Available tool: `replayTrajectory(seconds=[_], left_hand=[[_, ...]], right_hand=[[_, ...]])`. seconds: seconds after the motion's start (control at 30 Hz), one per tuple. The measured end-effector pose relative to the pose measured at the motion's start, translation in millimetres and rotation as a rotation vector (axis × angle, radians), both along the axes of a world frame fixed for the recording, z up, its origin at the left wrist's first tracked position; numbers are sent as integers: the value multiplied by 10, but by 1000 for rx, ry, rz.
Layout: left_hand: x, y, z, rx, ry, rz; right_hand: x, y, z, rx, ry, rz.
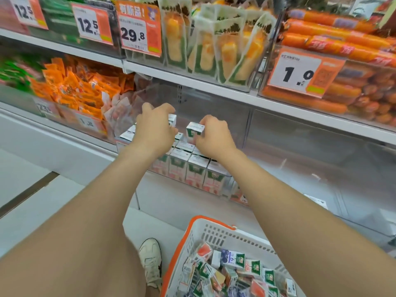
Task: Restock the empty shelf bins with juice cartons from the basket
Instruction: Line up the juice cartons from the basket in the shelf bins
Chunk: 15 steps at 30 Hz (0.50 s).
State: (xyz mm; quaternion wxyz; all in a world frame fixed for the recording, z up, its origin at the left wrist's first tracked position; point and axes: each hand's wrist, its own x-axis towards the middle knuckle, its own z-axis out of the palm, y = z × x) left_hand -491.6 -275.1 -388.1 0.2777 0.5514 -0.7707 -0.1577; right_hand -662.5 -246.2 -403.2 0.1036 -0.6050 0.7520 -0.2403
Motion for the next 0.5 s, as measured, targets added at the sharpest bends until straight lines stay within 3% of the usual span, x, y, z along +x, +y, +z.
replayTrajectory(seconds=[0.13, 0.27, 0.4, 0.5], left_hand=[[-5, -10, 51, 45, 71, 109], [-35, 42, 65, 40, 135, 163], [-50, 152, 145, 41, 212, 15], [-168, 337, 226, 196, 453, -146]], right_hand=[[101, -148, -50, 224, -8, 84], [88, -103, -12, 252, 113, 140], [39, 69, 29, -25, 104, 124], [-24, 526, 174, -346, -115, 97]])
